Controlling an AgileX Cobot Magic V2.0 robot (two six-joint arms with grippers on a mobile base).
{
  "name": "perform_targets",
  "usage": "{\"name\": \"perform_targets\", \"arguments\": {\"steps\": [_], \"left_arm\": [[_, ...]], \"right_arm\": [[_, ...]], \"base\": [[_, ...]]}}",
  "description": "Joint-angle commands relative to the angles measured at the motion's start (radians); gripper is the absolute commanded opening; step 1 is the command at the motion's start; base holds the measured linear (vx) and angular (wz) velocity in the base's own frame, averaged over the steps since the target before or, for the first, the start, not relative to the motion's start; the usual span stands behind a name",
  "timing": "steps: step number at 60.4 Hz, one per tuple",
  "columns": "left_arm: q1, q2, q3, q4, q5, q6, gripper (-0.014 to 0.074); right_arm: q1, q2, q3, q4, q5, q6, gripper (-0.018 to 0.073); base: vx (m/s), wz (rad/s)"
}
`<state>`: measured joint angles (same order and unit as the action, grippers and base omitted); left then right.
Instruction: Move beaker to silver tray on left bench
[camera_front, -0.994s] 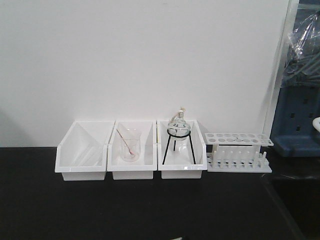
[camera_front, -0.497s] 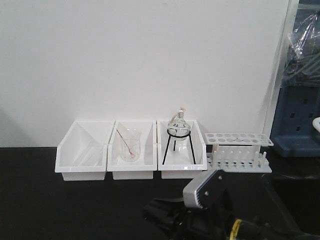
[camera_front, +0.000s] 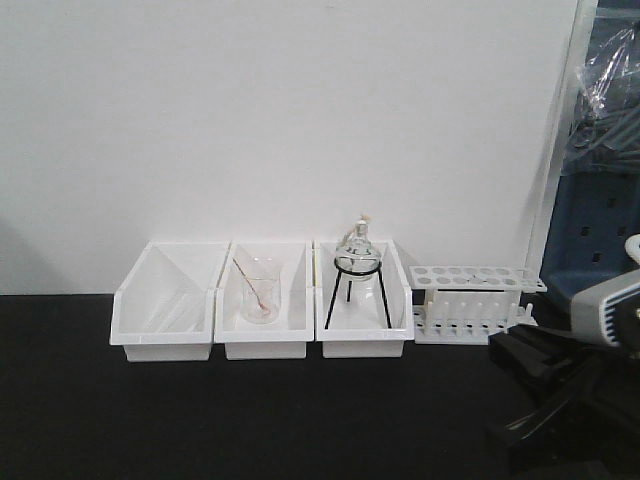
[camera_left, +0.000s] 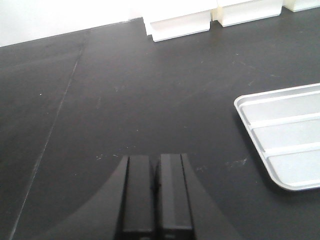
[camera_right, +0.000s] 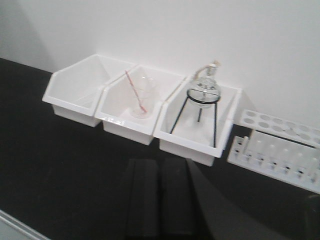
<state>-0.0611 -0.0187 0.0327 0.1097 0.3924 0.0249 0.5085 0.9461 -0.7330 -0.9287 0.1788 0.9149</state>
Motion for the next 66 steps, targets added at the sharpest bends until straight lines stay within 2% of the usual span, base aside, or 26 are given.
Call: {"name": "perform_targets", "arguments": {"steps": [1,23,38,55,59,63,66], "left_arm": [[-0.004,-0.007,0.02,-0.003,-0.083,-0.002,0.0001],[-0.004,-0.007,0.02,-0.003,-0.083,-0.002,0.0001],[-0.004,-0.007,0.02,-0.003,-0.083,-0.002,0.0001],[-0.004,-0.007,0.02,-0.003,-0.083,-0.002,0.0001],[-0.004,-0.007,0.02,-0.003,-0.083,-0.002,0.0001],[-0.004,-0.007,0.02,-0.003,-0.083,-0.002,0.0001],[-0.004,-0.007,0.02,-0.003,-0.083,-0.002,0.0001]], "right_arm": [[-0.003,-0.034,-0.024,-0.007,0.02,0.0,-0.0014],[-0.003,-0.034,-0.024,-0.012,0.025,-0.001,-0.0014],[-0.001,-0.023,-0.021,0.122,0.02,-0.01,-0.0014],[-0.001,-0.03,-0.021,0.148,0.016,-0.041,-0.0014],[-0.003,-0.033,-0.021,0.213,0.017,-0.132,-0.0014],[-0.003,-0.043,-0.021,0.319,0.017,-0.312,-0.0012],[-0.003,-0.053,-0.021,0.435,0.017,-0.485,-0.0011]], "base": [[0.0,0.0],[0.0,0.0],[0.0,0.0],[0.0,0.0],[0.0,0.0],[0.0,0.0],[0.0,0.0]]}}
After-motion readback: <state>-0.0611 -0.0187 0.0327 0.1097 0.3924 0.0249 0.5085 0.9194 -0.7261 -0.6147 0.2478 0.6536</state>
